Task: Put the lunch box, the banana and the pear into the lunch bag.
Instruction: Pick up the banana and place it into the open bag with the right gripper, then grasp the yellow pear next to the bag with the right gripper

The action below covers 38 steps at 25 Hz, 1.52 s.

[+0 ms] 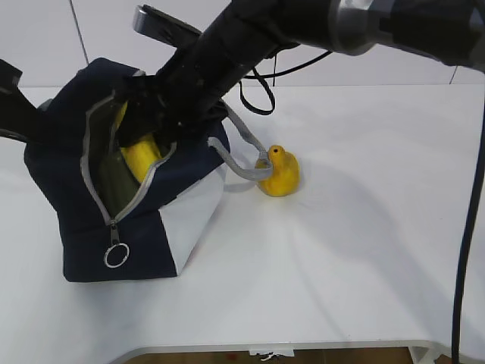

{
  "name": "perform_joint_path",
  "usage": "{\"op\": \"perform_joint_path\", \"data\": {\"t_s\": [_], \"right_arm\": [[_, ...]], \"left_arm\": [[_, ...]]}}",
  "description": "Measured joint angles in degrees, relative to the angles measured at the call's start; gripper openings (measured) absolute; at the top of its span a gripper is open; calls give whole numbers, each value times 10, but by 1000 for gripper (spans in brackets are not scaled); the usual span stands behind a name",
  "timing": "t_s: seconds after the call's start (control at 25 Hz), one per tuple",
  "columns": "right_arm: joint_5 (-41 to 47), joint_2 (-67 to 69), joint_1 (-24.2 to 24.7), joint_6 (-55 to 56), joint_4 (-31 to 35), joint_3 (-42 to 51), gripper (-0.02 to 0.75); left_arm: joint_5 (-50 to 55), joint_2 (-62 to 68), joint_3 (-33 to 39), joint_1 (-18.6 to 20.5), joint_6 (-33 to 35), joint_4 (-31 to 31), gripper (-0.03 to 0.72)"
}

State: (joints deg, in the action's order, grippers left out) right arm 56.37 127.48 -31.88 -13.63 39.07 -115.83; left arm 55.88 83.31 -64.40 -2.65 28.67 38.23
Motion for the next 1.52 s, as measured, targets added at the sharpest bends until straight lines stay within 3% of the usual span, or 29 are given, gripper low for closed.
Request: {"op": "perform_joint_path", "data": {"t_s": [0.08, 0.2, 0.48, 0.72, 0.88, 1.16, 1.52], "right_arm": [[8, 0, 0, 0, 0, 0, 526], [37, 0, 5, 0, -7, -16, 583], [130, 1, 18, 13, -68, -136, 536], [148, 1, 20, 59, -199, -202, 528], [154, 0, 20, 103, -283, -197, 528], [154, -33, 26, 164, -429, -97, 526], [153, -13, 29, 182, -458, -56, 519]], "left_arm": [[0, 0, 0, 0, 0, 1, -1], [0, 0, 0, 0, 0, 1, -1], [0, 0, 0, 0, 0, 2, -1], [0, 0, 0, 0, 0, 2, -1], [0, 0, 0, 0, 0, -4, -1], [0, 0, 0, 0, 0, -16, 0], [0, 0, 0, 0, 0, -19, 0]]}}
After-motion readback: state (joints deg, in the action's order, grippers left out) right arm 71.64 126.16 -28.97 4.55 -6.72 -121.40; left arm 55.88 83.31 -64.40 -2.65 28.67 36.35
